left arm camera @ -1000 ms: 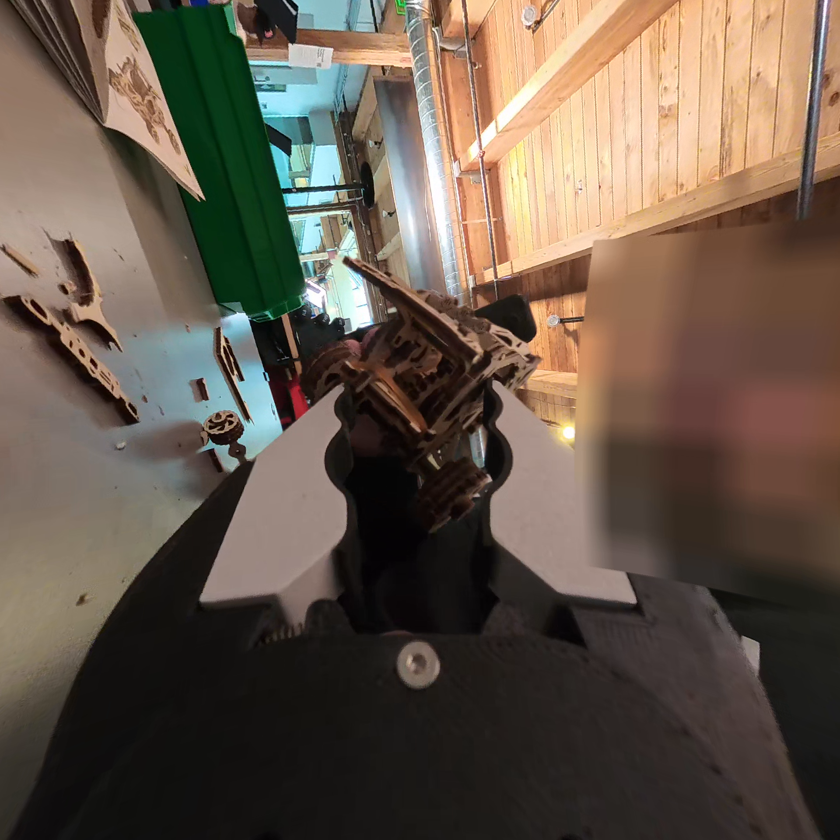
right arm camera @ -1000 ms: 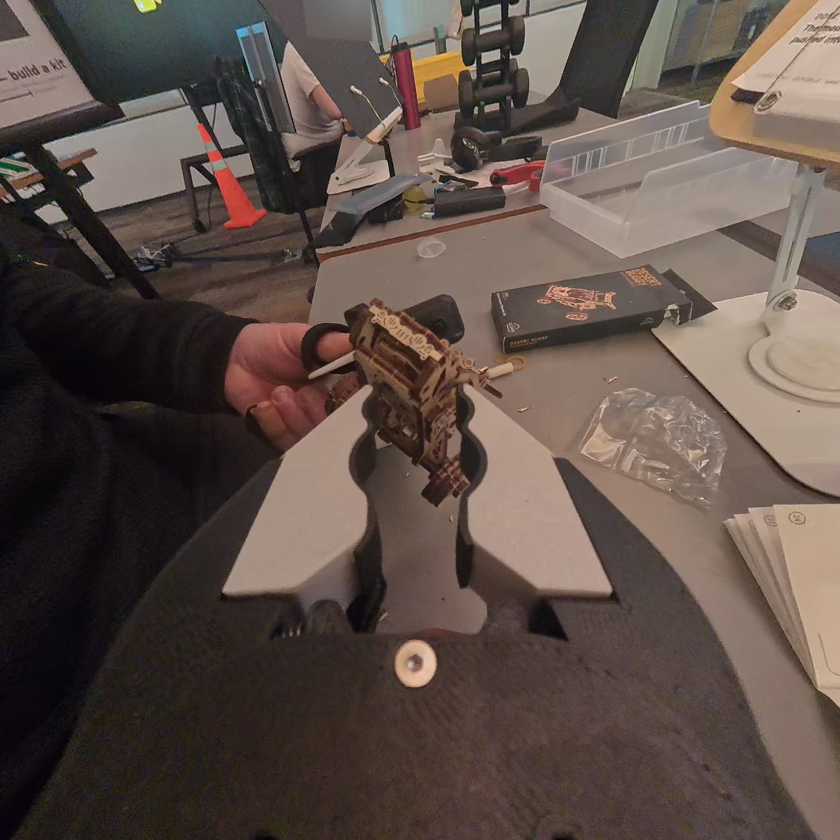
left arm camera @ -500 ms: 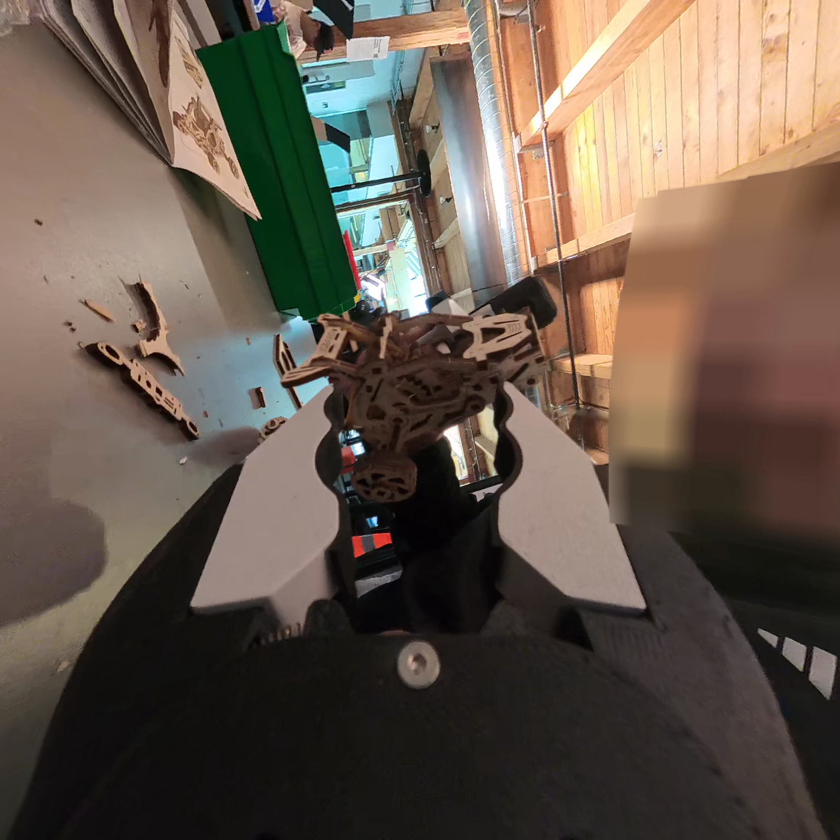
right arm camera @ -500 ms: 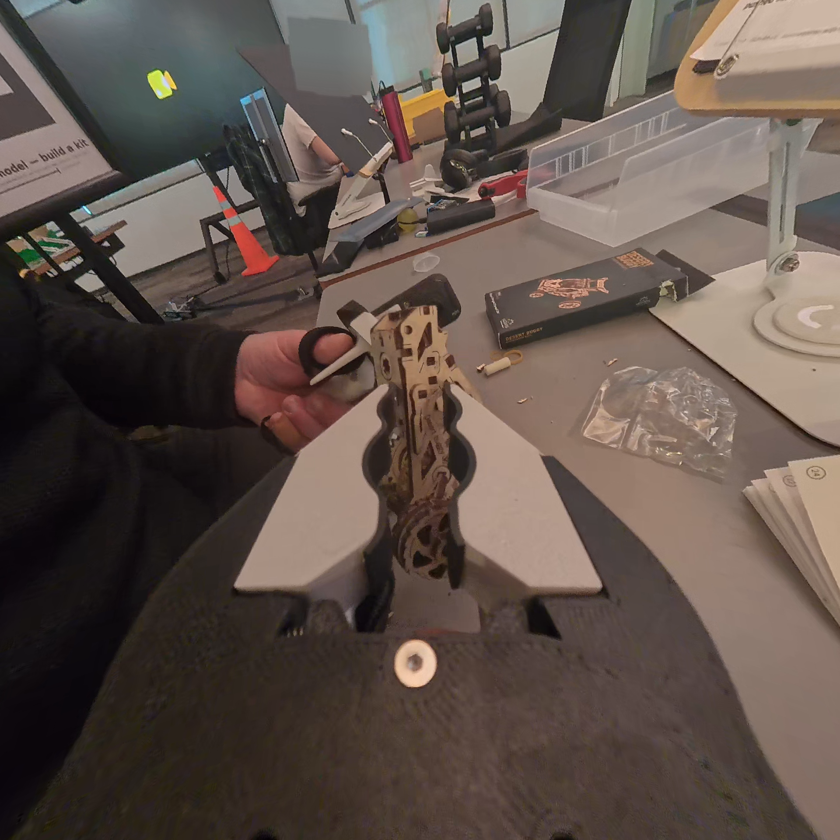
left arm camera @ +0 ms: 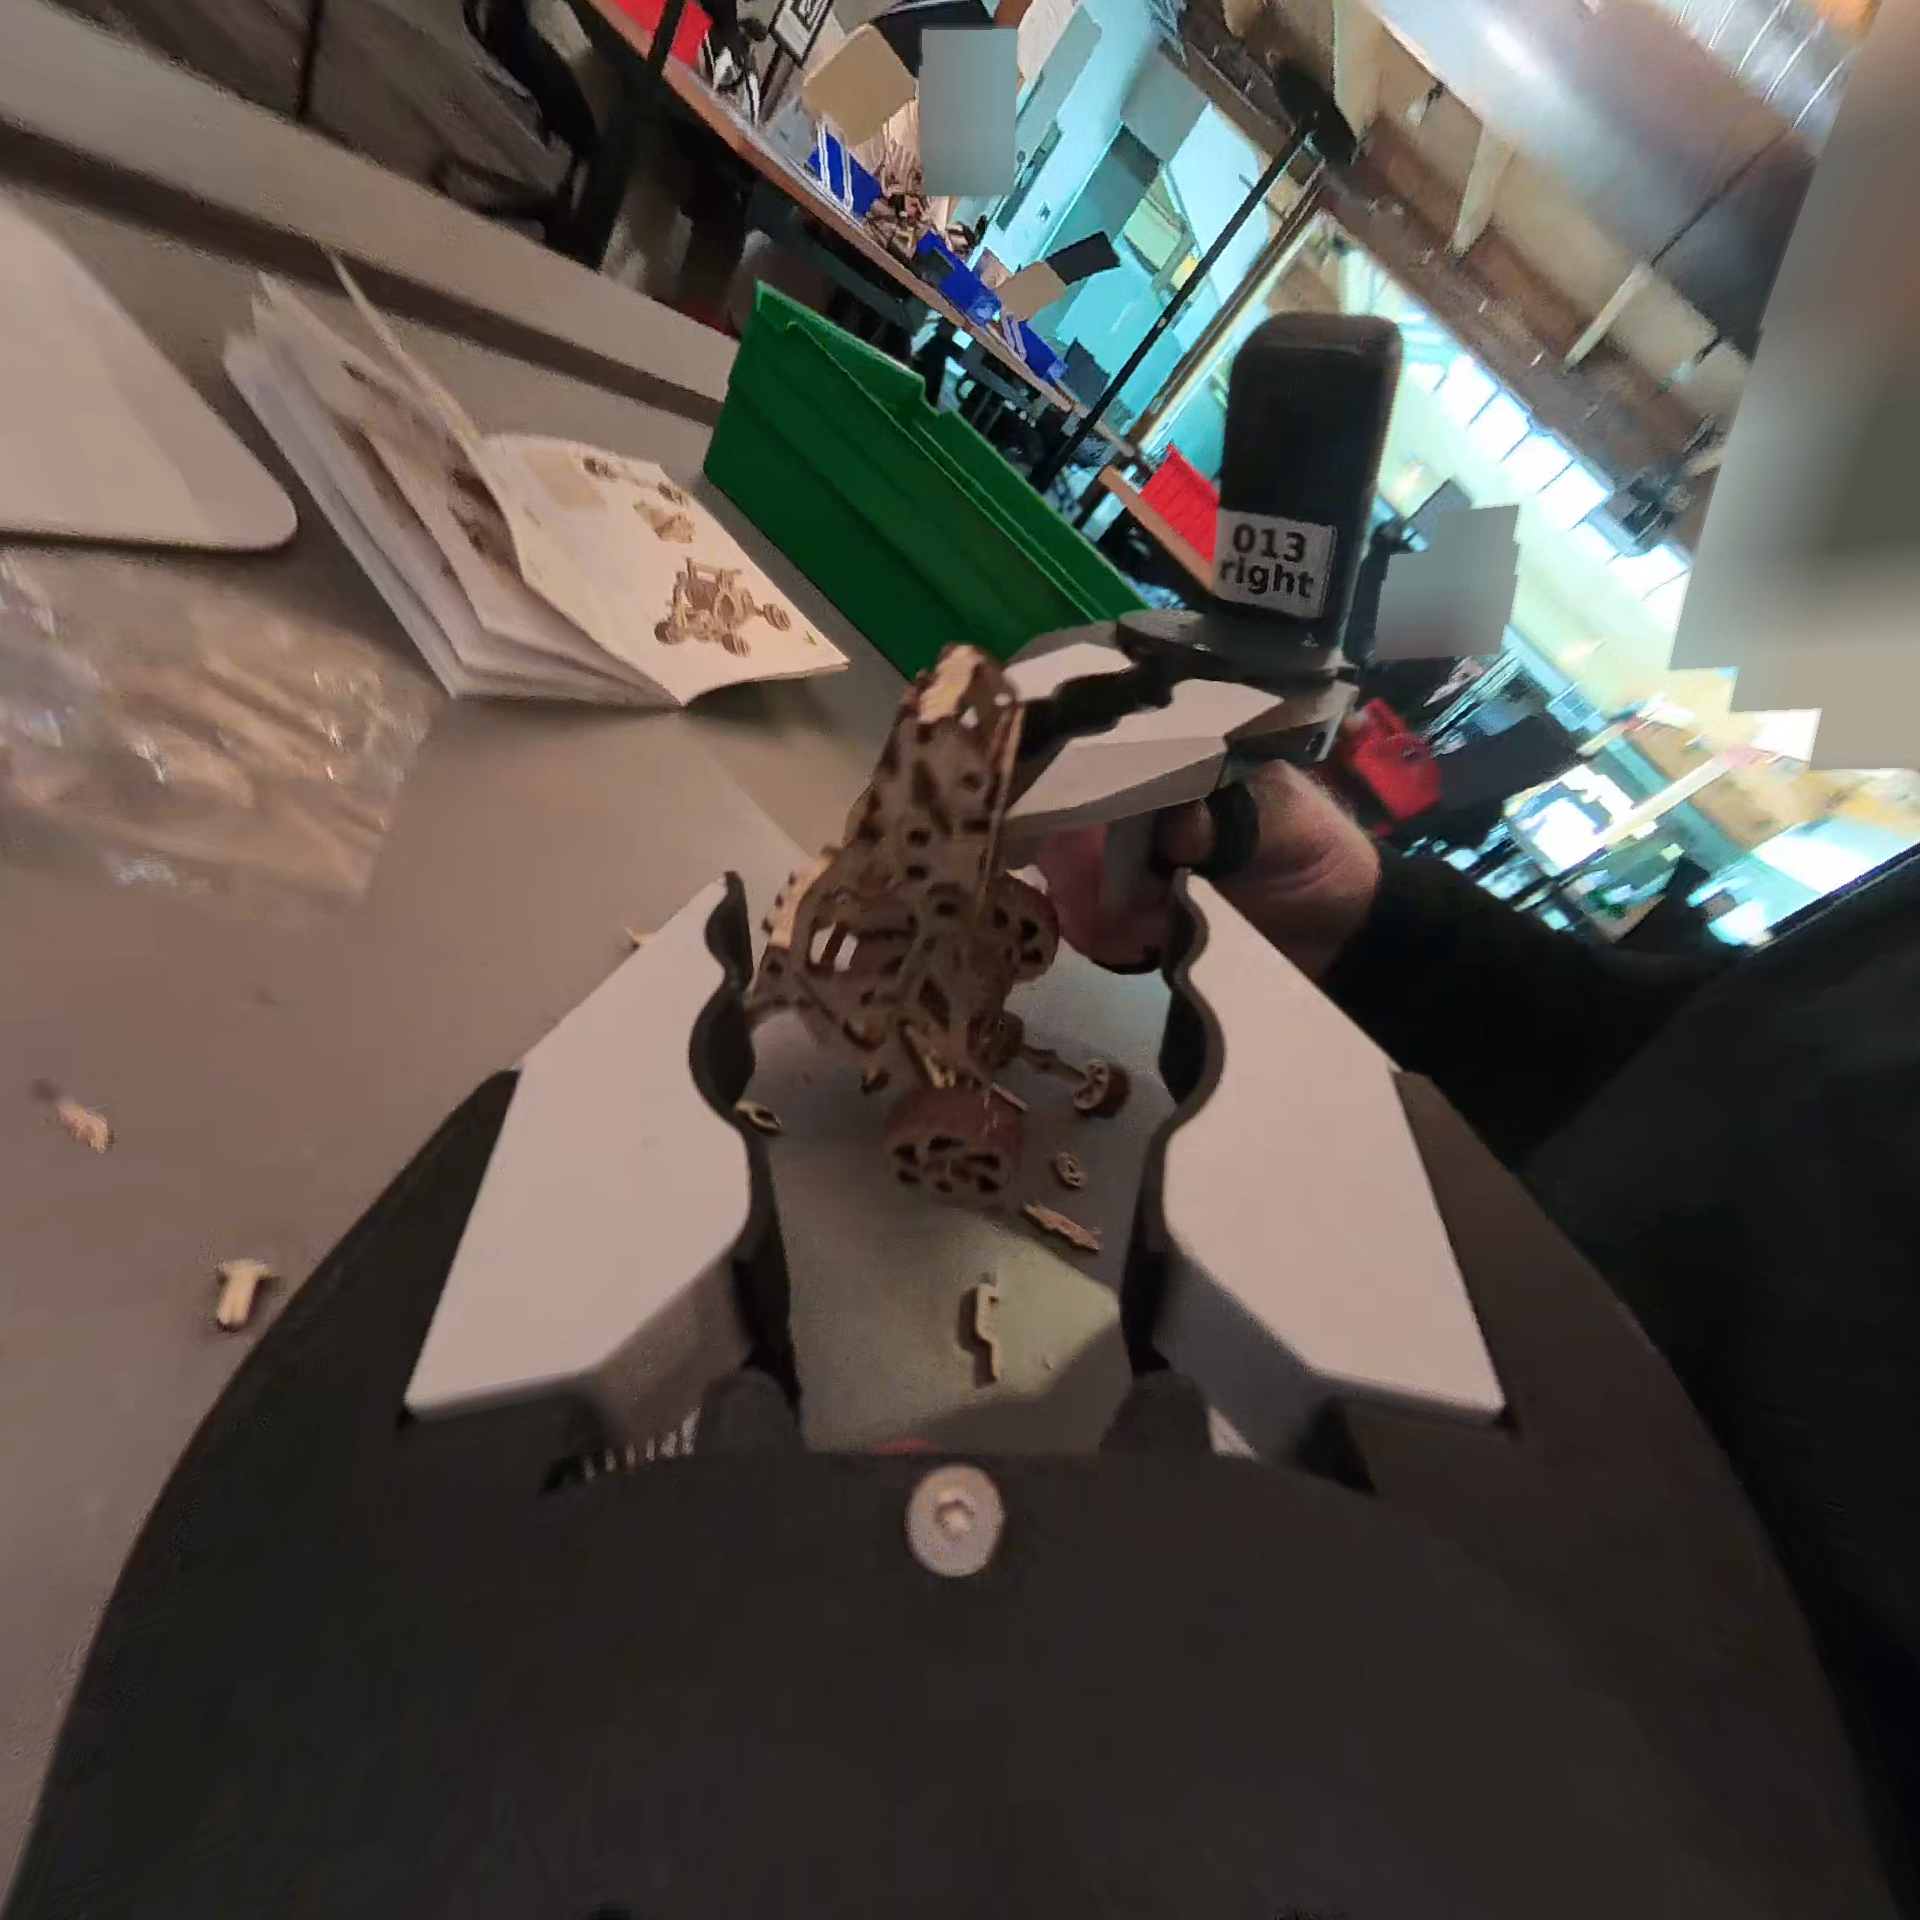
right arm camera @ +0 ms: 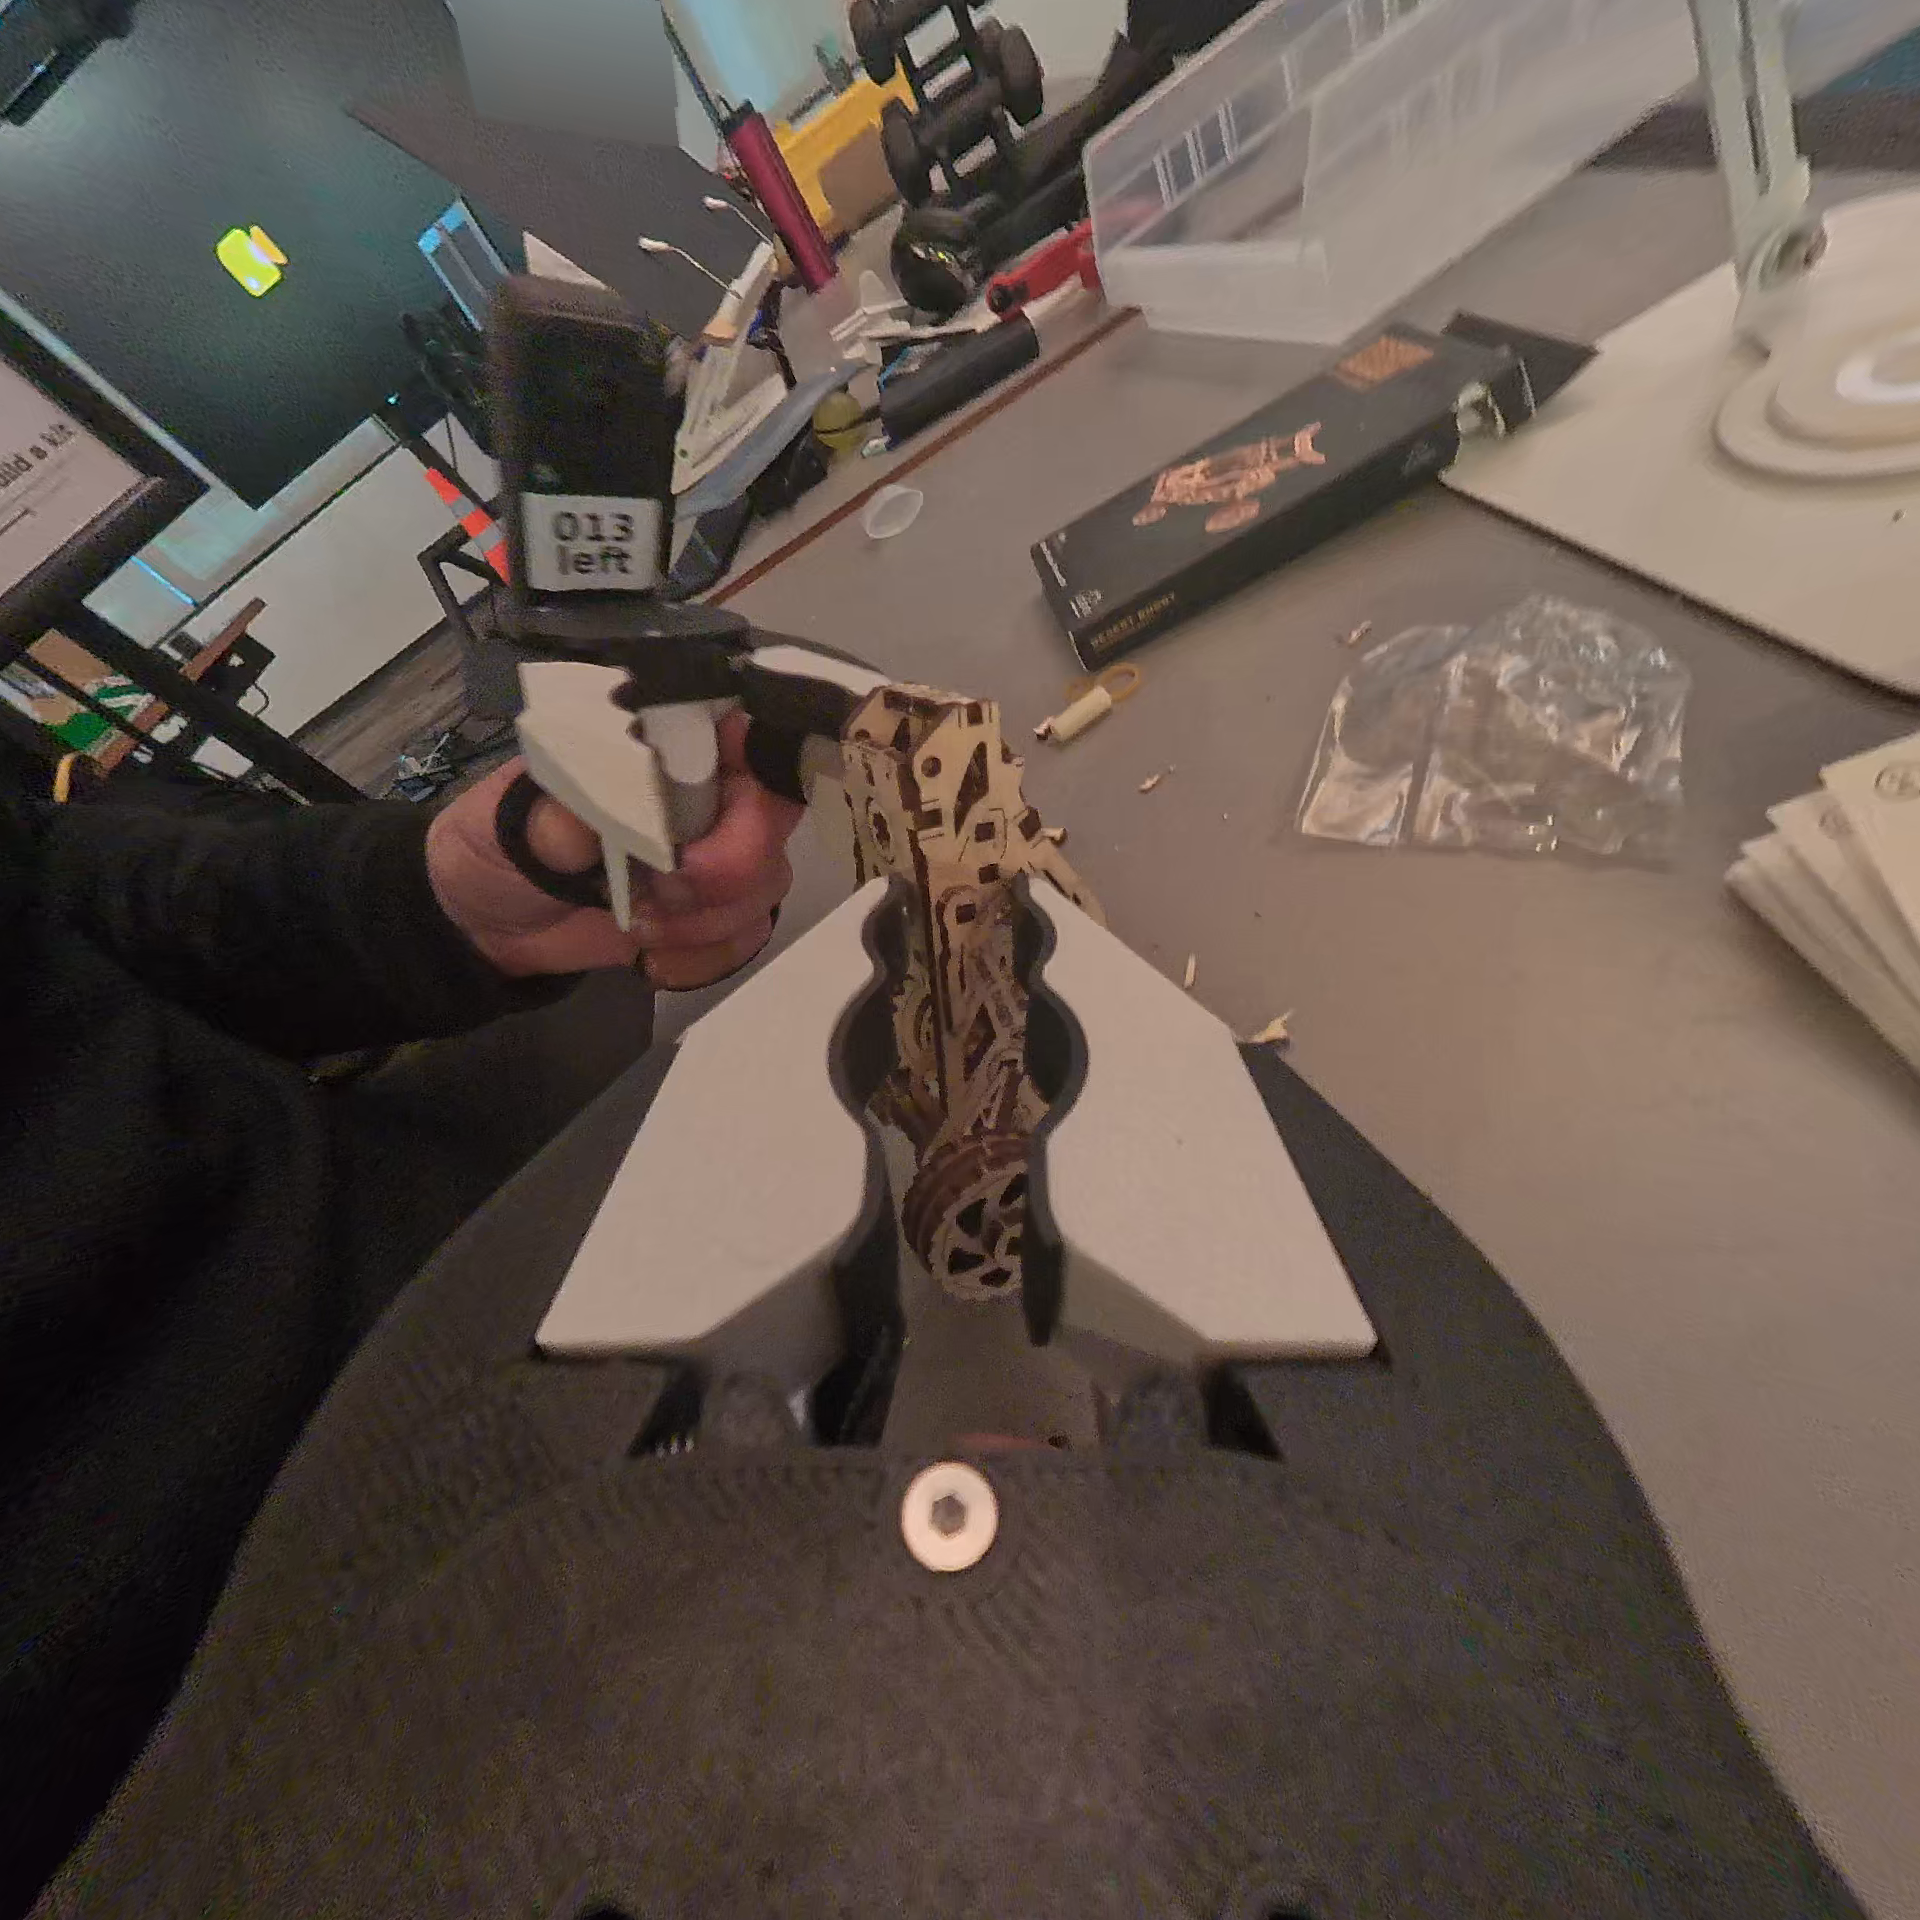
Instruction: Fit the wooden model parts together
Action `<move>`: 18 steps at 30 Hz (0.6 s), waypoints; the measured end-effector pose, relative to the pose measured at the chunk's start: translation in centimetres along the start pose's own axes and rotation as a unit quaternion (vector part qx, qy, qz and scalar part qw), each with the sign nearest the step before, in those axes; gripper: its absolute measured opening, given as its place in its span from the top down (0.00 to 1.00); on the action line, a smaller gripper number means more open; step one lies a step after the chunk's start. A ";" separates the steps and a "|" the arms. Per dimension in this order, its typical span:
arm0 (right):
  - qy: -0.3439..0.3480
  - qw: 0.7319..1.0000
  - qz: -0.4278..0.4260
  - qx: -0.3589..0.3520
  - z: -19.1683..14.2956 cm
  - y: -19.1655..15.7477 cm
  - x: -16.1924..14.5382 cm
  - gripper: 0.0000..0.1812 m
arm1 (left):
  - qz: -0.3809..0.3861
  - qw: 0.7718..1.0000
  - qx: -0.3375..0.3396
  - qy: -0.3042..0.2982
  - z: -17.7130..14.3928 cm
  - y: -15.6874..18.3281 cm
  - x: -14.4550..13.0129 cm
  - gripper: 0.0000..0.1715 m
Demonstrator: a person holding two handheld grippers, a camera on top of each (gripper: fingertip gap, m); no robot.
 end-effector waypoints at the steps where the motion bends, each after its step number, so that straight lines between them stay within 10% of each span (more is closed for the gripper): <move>1: -0.007 1.000 0.015 -0.001 0.1 0.2 -0.3 0.91 | 0.019 1.000 0.004 -0.006 0.5 0.1 0.0 0.55; 18: -0.044 0.993 0.110 -0.007 1.0 3.0 -0.8 0.89 | -0.133 0.988 -0.041 -0.067 2.9 -3.8 0.4 0.84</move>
Point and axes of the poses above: each gripper's, where its closed fingertips meet, z out along the fingers, x out of its top, y = z × x across the jaws, the point moved 3 cm from there along -z, back along the fingers, and after that the axes turned 13 degrees about -z, right-handed, at the moved point
